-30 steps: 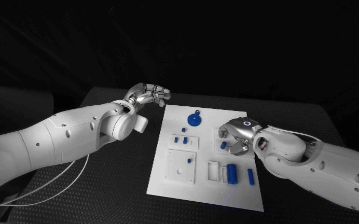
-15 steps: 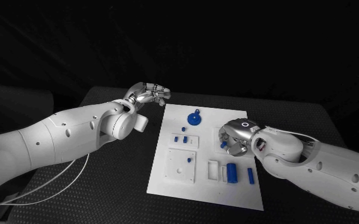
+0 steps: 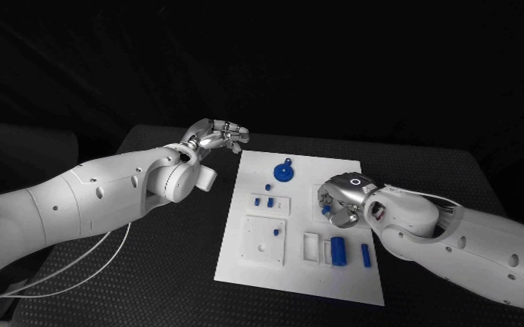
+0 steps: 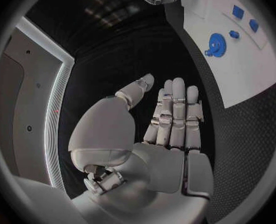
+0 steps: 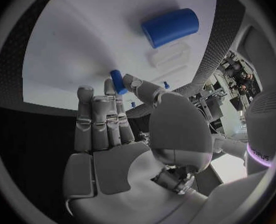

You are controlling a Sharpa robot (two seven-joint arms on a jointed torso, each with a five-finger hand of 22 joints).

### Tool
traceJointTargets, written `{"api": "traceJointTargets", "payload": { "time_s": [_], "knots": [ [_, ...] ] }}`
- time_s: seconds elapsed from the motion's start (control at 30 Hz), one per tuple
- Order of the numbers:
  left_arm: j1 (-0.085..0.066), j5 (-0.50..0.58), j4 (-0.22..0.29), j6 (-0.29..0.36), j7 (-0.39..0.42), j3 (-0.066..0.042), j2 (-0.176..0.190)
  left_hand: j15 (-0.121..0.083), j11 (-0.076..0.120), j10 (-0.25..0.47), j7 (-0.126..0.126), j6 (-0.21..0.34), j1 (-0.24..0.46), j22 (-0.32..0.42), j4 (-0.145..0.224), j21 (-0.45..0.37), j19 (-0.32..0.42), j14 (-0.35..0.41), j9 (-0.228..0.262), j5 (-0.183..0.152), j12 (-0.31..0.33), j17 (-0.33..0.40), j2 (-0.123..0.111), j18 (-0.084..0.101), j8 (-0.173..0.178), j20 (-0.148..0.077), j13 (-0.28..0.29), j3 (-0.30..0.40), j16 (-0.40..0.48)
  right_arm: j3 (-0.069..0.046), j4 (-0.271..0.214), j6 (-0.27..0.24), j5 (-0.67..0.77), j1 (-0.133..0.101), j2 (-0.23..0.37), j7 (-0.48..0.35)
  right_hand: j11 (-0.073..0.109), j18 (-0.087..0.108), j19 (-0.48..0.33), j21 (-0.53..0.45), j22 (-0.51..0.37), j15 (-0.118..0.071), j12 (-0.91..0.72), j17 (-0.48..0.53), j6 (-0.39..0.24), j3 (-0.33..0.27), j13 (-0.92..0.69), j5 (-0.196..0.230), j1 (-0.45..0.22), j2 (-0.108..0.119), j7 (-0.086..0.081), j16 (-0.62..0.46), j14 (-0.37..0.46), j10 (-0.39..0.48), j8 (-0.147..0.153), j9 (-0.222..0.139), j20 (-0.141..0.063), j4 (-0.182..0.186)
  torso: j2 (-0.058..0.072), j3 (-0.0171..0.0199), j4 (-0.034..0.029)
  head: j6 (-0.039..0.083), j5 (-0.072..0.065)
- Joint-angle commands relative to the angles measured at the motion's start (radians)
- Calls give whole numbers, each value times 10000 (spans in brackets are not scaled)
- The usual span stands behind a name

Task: Assemble the parts on the task board

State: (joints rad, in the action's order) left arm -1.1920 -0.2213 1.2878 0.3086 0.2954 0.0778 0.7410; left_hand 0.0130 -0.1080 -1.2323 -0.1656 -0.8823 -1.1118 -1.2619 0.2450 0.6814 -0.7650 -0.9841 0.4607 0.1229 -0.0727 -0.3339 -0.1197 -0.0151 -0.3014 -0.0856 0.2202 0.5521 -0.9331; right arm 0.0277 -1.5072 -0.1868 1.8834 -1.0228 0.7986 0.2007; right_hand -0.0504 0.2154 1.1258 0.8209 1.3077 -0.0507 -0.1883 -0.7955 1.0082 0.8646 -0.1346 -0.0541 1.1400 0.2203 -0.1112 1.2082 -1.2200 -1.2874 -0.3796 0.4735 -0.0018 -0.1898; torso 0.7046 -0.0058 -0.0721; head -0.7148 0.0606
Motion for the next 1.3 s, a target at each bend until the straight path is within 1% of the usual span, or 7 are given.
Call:
{"api": "traceJointTargets", "payload": {
  "time_s": [0.03,0.3,0.43,0.7,0.93,1.03,1.3],
  "knots": [
    [-14,57,16,-96,80,-7,-24,12,7,66,10,45,89,-11,-25,-36,-61,-92,4,46,12,-17,19,-129,-21,11,9,-51,39,28,-18,-118,286,42,-24,41,2,464,65,47,199,-98,-69,-5,119,129,-82,53,94,-202,3,64,9,-127,-60,27,-15,-51,-3,-2,-3,-3,15],
    [-14,57,-10,-96,84,-7,-33,11,8,67,12,45,84,-15,-24,-39,-63,-95,5,48,11,-23,22,-130,-23,10,10,-49,41,-7,-387,-420,346,38,182,37,66,464,153,94,190,-164,-111,-17,271,311,-155,53,112,-212,57,73,-57,-257,-101,29,-39,-118,-8,5,7,10,64],
    [-14,57,-64,-94,85,-7,-56,11,8,68,12,45,84,-16,-24,-41,-64,-96,5,48,10,-26,22,-130,-24,10,10,-49,43,-230,-716,-437,339,-30,334,77,81,464,176,105,187,-179,-121,-20,312,348,-175,53,104,-189,72,72,-75,-291,-112,29,-46,-127,-12,6,8,18,89],
    [-14,64,-109,-97,92,-7,-102,10,8,70,12,45,80,-20,-23,-45,-65,-99,6,50,9,-33,23,-131,-25,10,11,-49,46,-535,-1358,-559,331,-259,402,81,97,464,196,112,183,-196,-128,-21,350,382,-196,53,94,-162,86,67,-92,-325,-120,29,-55,-133,-4,11,4,24,179],
    [-14,73,-97,-112,95,-7,-127,10,7,71,12,47,79,-24,-23,-48,-67,-100,6,51,8,-38,24,-131,-26,10,12,-49,50,-538,-1483,-747,84,-244,-115,-147,103,464,205,114,181,-202,-127,-21,367,403,-205,53,91,-148,93,62,-100,-334,-123,28,-60,-133,0,3,6,-28,377],
    [-14,73,-119,-107,97,-8,-156,10,7,72,11,48,80,-25,-24,-49,-67,-101,6,50,8,-40,24,-131,-26,10,12,-50,51,-522,-1429,-806,18,-99,-486,-246,103,464,207,113,180,-203,-126,-20,368,411,-206,53,93,-149,94,60,-101,-335,-122,27,-62,-132,1,0,16,-42,436],
    [-14,79,-223,-108,89,-8,-291,11,7,72,11,48,80,-29,-25,-53,-68,-101,6,50,6,-45,25,-131,-27,11,13,-50,55,-230,-1158,-906,350,469,-1450,-448,104,464,212,111,176,-204,-117,-18,367,440,-210,53,99,-160,94,52,-106,-330,-115,22,-69,-135,-4,-8,-34,-112,631]
  ]
}}
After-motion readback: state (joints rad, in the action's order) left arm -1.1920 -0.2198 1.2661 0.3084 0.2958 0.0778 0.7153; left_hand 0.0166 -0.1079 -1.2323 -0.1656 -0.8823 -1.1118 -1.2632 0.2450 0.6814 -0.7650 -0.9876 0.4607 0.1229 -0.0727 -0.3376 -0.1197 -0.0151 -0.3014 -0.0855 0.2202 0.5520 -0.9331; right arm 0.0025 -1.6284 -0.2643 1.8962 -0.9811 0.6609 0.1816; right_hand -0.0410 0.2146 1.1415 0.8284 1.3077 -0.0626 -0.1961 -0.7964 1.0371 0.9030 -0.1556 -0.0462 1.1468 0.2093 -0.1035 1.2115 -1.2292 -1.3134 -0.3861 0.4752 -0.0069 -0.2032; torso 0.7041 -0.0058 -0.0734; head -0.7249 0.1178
